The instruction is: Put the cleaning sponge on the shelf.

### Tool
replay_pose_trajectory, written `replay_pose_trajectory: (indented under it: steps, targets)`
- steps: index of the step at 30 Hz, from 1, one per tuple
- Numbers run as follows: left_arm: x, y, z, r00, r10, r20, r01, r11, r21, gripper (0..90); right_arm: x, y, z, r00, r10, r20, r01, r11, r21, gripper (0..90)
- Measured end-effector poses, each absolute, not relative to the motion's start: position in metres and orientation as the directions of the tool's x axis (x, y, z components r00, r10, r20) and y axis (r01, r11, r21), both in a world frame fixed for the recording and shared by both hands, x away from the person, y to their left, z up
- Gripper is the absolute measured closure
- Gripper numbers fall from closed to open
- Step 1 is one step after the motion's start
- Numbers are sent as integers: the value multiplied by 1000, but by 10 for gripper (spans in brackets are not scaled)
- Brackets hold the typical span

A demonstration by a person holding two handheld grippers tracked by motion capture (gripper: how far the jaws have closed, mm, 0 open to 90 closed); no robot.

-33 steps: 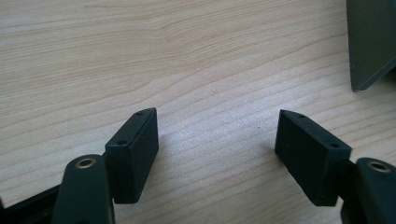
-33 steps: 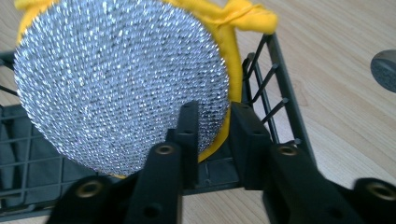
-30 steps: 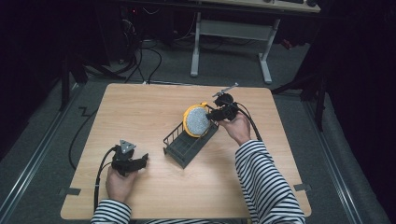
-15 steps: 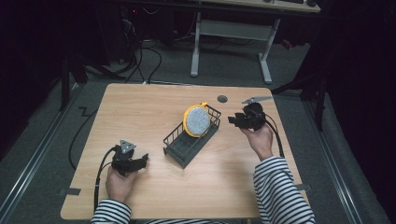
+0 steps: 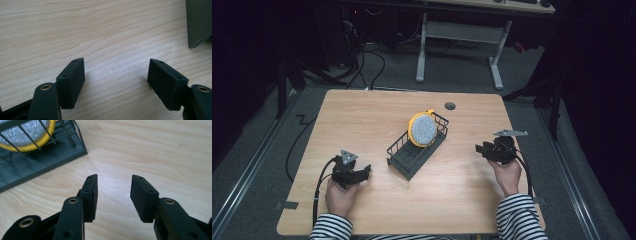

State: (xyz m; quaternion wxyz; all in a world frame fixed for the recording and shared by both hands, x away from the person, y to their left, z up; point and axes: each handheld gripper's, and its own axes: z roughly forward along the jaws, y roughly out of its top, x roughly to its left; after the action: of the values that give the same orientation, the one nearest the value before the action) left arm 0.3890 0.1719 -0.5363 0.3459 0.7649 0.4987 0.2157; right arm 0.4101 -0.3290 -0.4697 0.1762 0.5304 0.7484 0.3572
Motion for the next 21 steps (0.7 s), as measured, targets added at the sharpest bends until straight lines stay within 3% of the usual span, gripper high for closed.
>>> replay_pose_trajectory:
  steps: [21]
  targets:
    - [389,172,-536,409,913,-15,614,-262,744,307,382,-339,-517,-321,942,98,682,159,714,537]
